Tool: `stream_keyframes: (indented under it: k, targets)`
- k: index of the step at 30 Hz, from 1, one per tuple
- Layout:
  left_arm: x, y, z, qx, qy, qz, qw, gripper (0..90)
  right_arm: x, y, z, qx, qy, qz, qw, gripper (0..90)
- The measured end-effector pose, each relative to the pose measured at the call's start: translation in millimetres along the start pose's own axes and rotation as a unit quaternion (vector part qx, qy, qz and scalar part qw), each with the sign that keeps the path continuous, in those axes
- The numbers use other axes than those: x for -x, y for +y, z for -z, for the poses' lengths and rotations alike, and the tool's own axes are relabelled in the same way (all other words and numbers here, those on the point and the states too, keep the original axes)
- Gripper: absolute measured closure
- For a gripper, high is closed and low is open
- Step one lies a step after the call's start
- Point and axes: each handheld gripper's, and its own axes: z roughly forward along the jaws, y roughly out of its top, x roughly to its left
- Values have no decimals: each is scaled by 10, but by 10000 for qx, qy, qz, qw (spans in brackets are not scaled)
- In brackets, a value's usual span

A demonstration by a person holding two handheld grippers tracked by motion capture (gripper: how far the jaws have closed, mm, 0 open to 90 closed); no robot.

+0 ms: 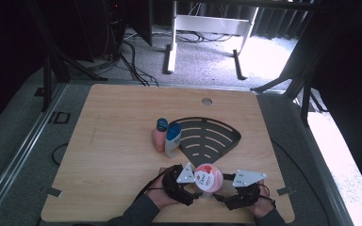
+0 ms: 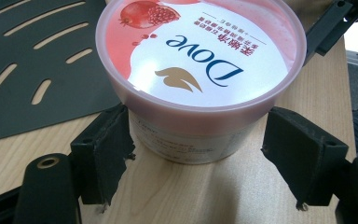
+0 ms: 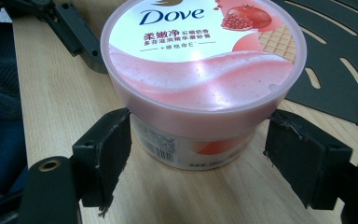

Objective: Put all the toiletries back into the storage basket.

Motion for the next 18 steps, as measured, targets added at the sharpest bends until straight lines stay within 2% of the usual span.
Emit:
stream_keyframes:
  k: [18]
  targets:
    - [-3, 142, 50, 18, 39, -27, 10000, 238, 2, 69, 97, 55, -131, -9, 9999, 209]
